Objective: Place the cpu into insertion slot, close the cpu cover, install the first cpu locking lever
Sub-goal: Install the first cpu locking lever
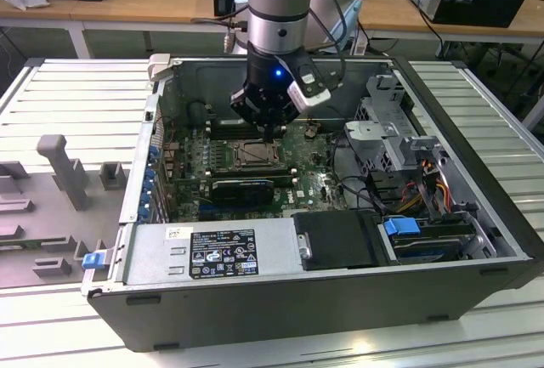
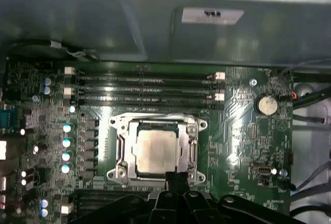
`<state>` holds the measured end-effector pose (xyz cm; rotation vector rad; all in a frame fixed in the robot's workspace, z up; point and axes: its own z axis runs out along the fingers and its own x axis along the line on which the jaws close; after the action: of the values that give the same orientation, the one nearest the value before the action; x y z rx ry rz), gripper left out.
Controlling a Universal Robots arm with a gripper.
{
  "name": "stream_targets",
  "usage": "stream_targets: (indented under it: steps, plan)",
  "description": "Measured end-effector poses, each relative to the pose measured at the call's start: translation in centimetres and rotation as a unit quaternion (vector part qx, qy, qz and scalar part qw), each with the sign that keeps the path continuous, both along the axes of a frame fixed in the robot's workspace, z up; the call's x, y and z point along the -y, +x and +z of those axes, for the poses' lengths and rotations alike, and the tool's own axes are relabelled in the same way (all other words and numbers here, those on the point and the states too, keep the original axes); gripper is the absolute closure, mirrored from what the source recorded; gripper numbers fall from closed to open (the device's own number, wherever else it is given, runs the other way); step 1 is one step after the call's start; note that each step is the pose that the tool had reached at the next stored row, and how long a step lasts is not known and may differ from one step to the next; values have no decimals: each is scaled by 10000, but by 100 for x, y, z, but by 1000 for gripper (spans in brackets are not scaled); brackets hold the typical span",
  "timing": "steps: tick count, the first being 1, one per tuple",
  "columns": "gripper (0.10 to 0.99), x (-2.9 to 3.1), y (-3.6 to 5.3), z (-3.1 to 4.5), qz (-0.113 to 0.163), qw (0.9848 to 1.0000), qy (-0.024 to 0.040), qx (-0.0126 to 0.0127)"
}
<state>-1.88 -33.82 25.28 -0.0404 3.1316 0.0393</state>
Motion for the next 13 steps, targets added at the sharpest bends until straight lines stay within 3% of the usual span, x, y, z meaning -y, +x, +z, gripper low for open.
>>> stream_targets:
  steps: [6,10,11,13]
  plan:
    - [980,114,0,-5,0,10000,0,-1]
    - [980,155,0,-7,0,10000,5,-1]
    - [980,169,0,-7,0,10000,26,-1]
    - [980,181,-1,-8,0,9998,219,-1]
